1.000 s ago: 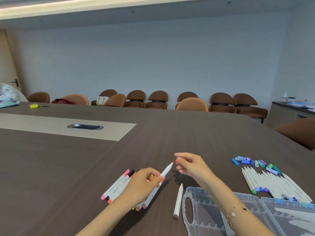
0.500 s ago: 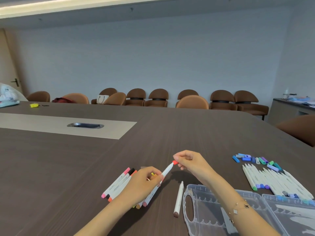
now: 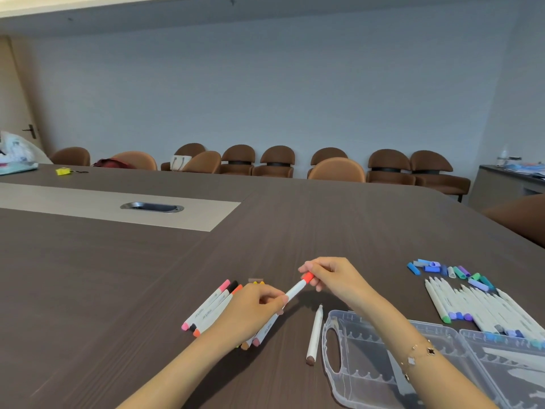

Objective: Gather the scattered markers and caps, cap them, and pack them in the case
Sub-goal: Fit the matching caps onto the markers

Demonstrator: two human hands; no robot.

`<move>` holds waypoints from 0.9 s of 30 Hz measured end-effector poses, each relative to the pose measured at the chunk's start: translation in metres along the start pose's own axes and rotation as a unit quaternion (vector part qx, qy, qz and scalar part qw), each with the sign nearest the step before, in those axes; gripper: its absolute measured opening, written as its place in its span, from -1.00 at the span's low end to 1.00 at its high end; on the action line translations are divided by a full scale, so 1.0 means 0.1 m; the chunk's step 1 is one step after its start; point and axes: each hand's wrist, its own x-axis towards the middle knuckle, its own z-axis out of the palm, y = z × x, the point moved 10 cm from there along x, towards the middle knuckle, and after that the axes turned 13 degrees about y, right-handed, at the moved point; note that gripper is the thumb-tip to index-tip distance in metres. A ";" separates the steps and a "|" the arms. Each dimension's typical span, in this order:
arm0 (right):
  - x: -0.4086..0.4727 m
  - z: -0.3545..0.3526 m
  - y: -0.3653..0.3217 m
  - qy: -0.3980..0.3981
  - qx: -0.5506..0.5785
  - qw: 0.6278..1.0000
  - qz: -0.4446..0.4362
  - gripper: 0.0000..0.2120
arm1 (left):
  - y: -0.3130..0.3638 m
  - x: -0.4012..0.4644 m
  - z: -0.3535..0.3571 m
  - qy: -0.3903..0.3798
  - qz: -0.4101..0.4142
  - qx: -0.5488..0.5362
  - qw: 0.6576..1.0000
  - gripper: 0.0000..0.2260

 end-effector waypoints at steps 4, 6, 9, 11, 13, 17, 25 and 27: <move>-0.04 0.03 -0.06 -0.010 0.005 1.000 -0.008 -0.78 | 0.02 -0.04 0.03 -0.012 -0.010 -0.002 1.000 -0.81; -0.05 0.06 -0.09 -0.011 -0.003 1.000 -0.019 -0.77 | 0.06 -0.06 0.04 -0.004 -0.002 0.003 1.000 -0.79; -0.03 0.05 -0.11 0.012 -0.004 0.999 -0.033 -0.76 | 0.06 -0.05 0.01 0.029 -0.005 -0.008 1.000 -0.78; -0.02 0.06 -0.12 0.024 -0.003 0.999 -0.043 -0.76 | 0.04 -0.04 0.02 0.042 -0.013 -0.013 0.999 -0.79; -0.02 0.09 -0.16 0.025 -0.005 0.998 -0.050 -0.76 | 0.04 -0.04 0.08 0.035 -0.012 -0.015 0.999 -0.79; -0.04 0.21 -0.29 -0.018 -0.046 0.995 -0.082 -0.76 | 0.03 0.00 0.12 0.007 -0.008 0.034 0.999 -0.79; 0.13 -0.28 -0.24 0.079 -0.236 0.965 -0.086 -0.71 | -0.01 0.08 0.08 0.007 0.015 0.190 0.982 -0.64; 0.14 -0.27 -0.12 0.054 -0.257 0.962 -0.071 -0.74 | 0.04 0.10 0.06 0.029 0.030 0.204 0.978 -0.59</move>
